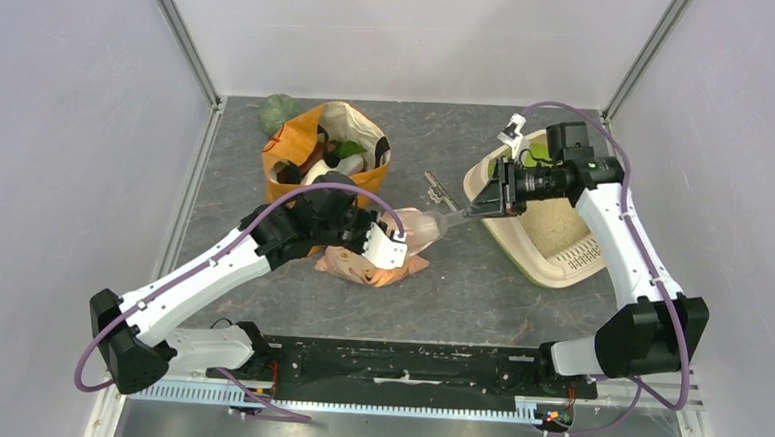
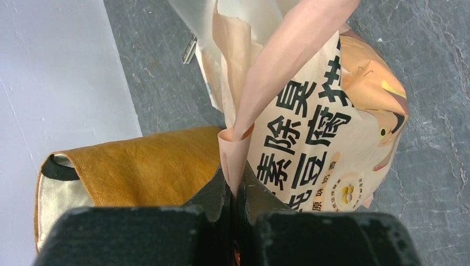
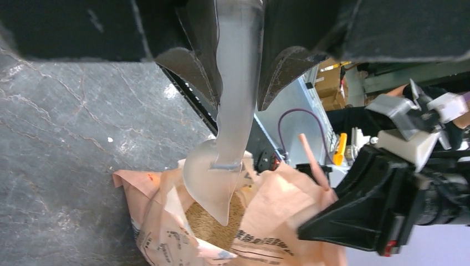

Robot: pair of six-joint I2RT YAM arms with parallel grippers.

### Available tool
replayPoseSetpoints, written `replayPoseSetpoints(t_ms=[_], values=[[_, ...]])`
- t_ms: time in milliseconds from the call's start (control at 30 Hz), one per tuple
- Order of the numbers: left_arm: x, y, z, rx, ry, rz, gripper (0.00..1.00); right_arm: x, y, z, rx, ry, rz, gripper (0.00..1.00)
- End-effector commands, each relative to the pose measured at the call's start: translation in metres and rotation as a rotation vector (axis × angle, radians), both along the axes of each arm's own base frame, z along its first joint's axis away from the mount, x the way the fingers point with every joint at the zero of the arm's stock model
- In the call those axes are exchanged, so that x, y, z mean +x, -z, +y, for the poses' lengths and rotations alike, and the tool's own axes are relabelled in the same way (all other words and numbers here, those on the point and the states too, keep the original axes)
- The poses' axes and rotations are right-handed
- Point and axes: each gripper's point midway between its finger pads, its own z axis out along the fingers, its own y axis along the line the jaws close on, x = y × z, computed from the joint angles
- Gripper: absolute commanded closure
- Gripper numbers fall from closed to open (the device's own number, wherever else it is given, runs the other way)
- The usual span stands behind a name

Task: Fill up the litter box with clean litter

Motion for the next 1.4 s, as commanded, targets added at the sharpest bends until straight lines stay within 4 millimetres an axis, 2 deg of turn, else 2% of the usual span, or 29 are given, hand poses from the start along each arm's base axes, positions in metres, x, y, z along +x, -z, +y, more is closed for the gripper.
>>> replayPoseSetpoints(t_ms=[0, 200, 300, 367, 467, 567, 700, 867, 967, 1133, 1267, 1367], values=[[0.004, -0.023, -0.012, -0.055, 0.021, -0.037, 0.98, 0.014, 0.022, 0.011, -0.067, 0.017, -0.042, 1.00], [0.004, -0.020, -0.014, -0.051, 0.027, -0.029, 0.98, 0.031, 0.048, 0.053, -0.126, 0.023, -0.115, 1.00], [0.003, -0.020, -0.015, -0.050, 0.031, -0.028, 0.98, 0.034, 0.070, 0.072, -0.238, 0.004, -0.138, 1.00], [0.003, -0.019, -0.015, -0.047, 0.034, -0.027, 0.98, 0.036, 0.088, 0.078, -0.324, 0.005, -0.136, 1.00], [0.002, -0.016, -0.016, -0.045, 0.039, -0.019, 0.98, 0.034, 0.116, 0.087, -0.378, -0.028, -0.105, 1.00], [-0.001, -0.013, -0.017, -0.045, 0.046, -0.009, 0.98, 0.024, 0.134, 0.105, -0.285, -0.082, -0.017, 1.00], [-0.002, -0.011, -0.016, -0.042, 0.048, -0.005, 0.98, 0.014, 0.128, 0.130, -0.085, -0.142, 0.020, 1.00], [-0.004, -0.010, -0.017, -0.044, 0.055, -0.002, 0.98, 0.028, 0.111, 0.145, 0.156, -0.107, 0.066, 1.00], [-0.005, -0.012, -0.018, -0.046, 0.061, -0.005, 0.98, 0.032, 0.109, 0.152, 0.242, -0.105, 0.114, 1.00], [-0.003, -0.013, -0.018, -0.043, 0.060, -0.014, 0.98, 0.034, 0.099, 0.154, 0.358, -0.094, 0.161, 1.00], [-0.004, -0.013, -0.018, -0.045, 0.061, -0.013, 0.98, 0.042, 0.081, 0.140, 0.438, -0.075, 0.191, 1.00], [-0.004, -0.012, -0.019, -0.043, 0.061, -0.010, 0.98, 0.037, 0.079, 0.132, 0.434, -0.078, 0.204, 1.00]])
